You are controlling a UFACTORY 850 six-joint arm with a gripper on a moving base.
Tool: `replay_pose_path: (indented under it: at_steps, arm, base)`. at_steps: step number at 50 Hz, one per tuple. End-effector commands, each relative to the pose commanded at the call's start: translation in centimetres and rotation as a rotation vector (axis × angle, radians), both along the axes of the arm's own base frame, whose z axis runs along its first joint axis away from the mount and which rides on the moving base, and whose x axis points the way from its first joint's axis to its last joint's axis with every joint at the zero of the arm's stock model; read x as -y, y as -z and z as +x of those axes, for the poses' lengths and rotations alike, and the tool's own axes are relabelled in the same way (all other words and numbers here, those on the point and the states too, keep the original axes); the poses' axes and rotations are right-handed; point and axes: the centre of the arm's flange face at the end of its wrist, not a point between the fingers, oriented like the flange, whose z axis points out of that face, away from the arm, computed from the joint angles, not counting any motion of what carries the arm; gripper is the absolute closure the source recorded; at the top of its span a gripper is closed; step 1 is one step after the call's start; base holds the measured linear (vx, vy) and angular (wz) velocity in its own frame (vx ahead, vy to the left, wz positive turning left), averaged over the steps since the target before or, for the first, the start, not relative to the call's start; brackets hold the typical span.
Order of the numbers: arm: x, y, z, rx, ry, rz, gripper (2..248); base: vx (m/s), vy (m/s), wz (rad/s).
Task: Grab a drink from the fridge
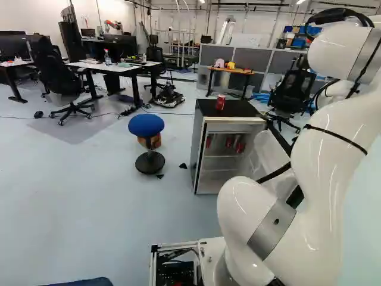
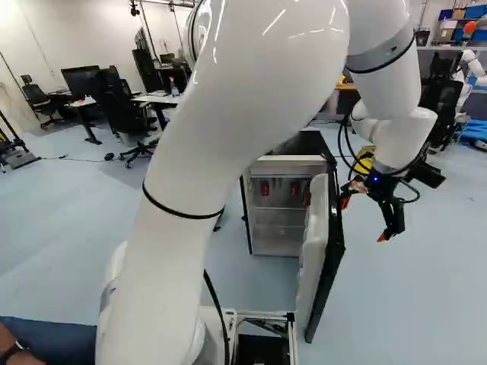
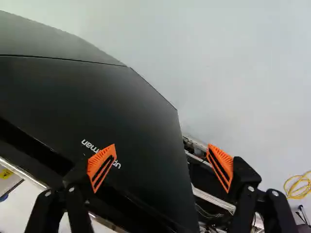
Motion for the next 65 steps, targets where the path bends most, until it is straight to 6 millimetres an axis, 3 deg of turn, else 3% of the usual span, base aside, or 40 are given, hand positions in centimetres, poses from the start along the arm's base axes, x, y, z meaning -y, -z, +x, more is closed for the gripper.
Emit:
replay_pose_path:
  at_steps: [20, 65]
  arm:
    - [-3.5, 0.2, -1.0, -0.02, -0.018, 0.031, 3]
    - [-11.9, 0.5, -1.0, -0.058, -0.11, 0.083, 3]
  base:
    - [0.0, 0.0, 0.0]
    - [0.0, 0.0, 0.0]
